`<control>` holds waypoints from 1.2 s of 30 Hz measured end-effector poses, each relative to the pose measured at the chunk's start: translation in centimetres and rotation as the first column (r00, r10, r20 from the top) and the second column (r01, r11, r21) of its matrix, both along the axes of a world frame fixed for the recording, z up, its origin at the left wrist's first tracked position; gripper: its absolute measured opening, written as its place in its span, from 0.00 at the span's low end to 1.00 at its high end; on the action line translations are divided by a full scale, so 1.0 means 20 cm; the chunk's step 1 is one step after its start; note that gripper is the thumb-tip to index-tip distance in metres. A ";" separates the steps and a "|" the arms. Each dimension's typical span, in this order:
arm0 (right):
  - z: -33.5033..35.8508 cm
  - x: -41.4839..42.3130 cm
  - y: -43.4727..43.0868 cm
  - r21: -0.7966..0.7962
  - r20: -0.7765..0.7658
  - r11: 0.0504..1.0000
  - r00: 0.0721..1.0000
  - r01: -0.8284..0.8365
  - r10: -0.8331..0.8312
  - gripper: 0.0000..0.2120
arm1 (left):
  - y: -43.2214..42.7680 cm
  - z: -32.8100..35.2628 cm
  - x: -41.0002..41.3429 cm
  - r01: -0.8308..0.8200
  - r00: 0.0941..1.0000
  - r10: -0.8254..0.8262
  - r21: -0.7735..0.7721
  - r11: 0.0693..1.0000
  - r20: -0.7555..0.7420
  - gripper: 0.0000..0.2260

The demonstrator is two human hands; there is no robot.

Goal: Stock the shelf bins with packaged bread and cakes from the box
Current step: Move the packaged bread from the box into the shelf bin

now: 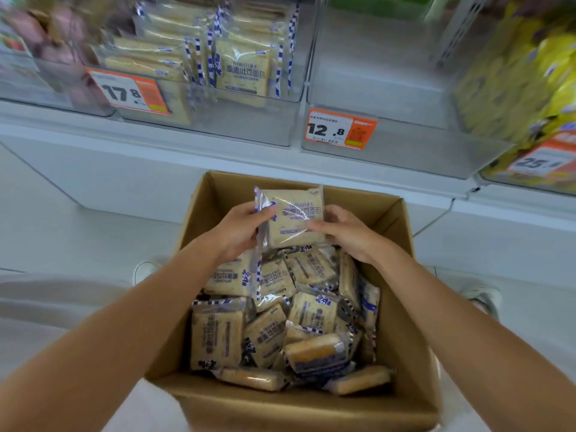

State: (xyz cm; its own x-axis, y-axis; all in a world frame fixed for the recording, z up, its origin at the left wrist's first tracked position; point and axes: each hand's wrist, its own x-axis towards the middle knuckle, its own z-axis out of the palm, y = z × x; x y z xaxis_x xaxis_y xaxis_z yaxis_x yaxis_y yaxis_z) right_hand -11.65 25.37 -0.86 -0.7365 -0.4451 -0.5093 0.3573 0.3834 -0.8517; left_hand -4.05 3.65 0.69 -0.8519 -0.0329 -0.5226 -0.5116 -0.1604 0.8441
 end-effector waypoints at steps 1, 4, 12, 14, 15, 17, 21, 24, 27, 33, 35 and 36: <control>-0.02 0.01 0.01 0.010 0.029 0.999 0.999 -0.044 0.044 0.27 | -0.04 0.00 0.00 -0.022 1.000 0.021 -0.046 0.999 -0.013 0.12; -0.14 -0.02 0.02 0.233 0.029 0.957 0.985 -0.175 0.173 0.24 | -0.16 -0.01 0.01 -0.076 0.996 0.069 -0.131 0.988 -0.059 0.10; -0.46 -0.01 -0.04 0.622 0.021 0.727 0.934 -0.292 0.357 0.11 | -0.17 -0.09 0.02 -0.072 0.994 0.055 -0.201 0.977 -0.091 0.10; -0.49 -0.01 -0.02 0.588 -0.049 0.781 0.955 -0.209 0.292 0.14 | -0.17 -0.11 0.02 -0.095 0.995 0.084 -0.196 0.976 -0.060 0.10; -0.50 0.00 0.00 0.555 -0.042 0.809 0.964 -0.195 0.261 0.17 | -0.17 -0.11 0.02 -0.108 0.994 0.101 -0.186 0.977 -0.046 0.10; -0.45 0.03 0.01 0.485 -0.024 0.855 0.974 -0.184 0.224 0.21 | -0.16 -0.11 0.03 -0.111 0.993 0.104 -0.183 0.977 -0.048 0.09; -0.20 0.01 0.06 0.474 -0.203 0.869 0.942 -0.144 0.267 0.24 | -0.16 -0.04 0.05 -0.103 0.991 0.074 -0.262 0.960 -0.115 0.07; 0.14 -0.03 0.08 0.354 -0.316 0.921 0.906 -0.164 0.283 0.16 | -0.15 0.05 0.05 -0.084 0.985 0.036 -0.295 0.952 -0.167 0.08; 0.44 -0.02 0.00 0.227 -0.410 0.955 0.871 -0.191 0.272 0.16 | -0.11 0.15 0.05 -0.075 0.983 0.040 -0.189 0.979 -0.181 0.05; 0.72 -0.01 -0.28 0.366 -0.623 0.894 0.646 -0.257 0.441 0.25 | -0.12 0.42 0.06 -0.074 0.949 -0.009 -0.250 0.965 -0.316 0.19; 0.81 -0.03 -0.37 0.429 -0.640 0.867 0.591 -0.256 0.491 0.34 | -0.21 0.53 0.05 -0.147 0.938 0.083 -0.170 0.975 -0.335 0.24; 0.86 -0.04 -0.42 0.449 -0.654 0.862 0.571 -0.234 0.496 0.37 | -0.26 0.58 0.04 -0.165 0.935 0.116 -0.122 0.979 -0.336 0.26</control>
State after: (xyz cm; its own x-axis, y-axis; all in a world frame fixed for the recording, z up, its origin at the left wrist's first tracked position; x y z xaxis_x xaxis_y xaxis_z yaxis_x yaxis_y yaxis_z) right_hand -12.43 17.02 16.38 -0.7172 -0.6962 -0.0286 -0.5556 0.5961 -0.5796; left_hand -3.28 -1.64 12.29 -0.9554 -0.2192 -0.1979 -0.1862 -0.0730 0.9798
